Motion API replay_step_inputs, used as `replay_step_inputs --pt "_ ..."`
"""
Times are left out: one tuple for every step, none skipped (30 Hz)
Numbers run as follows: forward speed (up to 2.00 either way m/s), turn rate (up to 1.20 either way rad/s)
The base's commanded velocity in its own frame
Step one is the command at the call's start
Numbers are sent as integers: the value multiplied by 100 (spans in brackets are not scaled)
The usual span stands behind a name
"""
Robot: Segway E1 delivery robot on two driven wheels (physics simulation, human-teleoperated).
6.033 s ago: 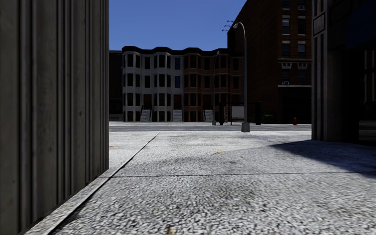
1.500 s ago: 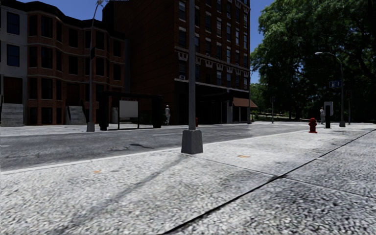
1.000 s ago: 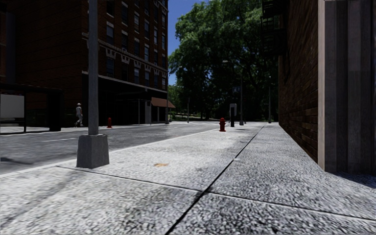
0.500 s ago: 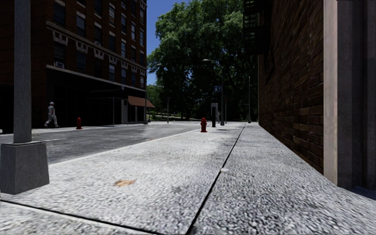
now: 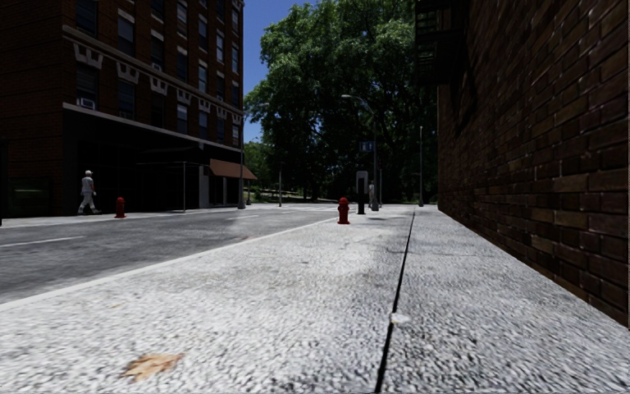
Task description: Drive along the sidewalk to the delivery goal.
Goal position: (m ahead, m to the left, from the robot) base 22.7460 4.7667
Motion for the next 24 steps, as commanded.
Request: replay_step_inputs --pt "160 0" --pt "160 0" --pt "160 0" --pt "160 0" --pt "160 0" --pt "160 0" --pt "160 0" --pt "160 0" --pt "160 0" --pt "160 0" --pt "160 0" --pt "160 0" --pt "160 0" --pt "160 -1" --pt "160 -6" --pt "160 -8" --pt "160 -11" --pt "160 -24" --pt "160 -46" --pt "160 -100" --pt "160 -100" --pt "160 -120" --pt "160 -120" --pt "160 -120"
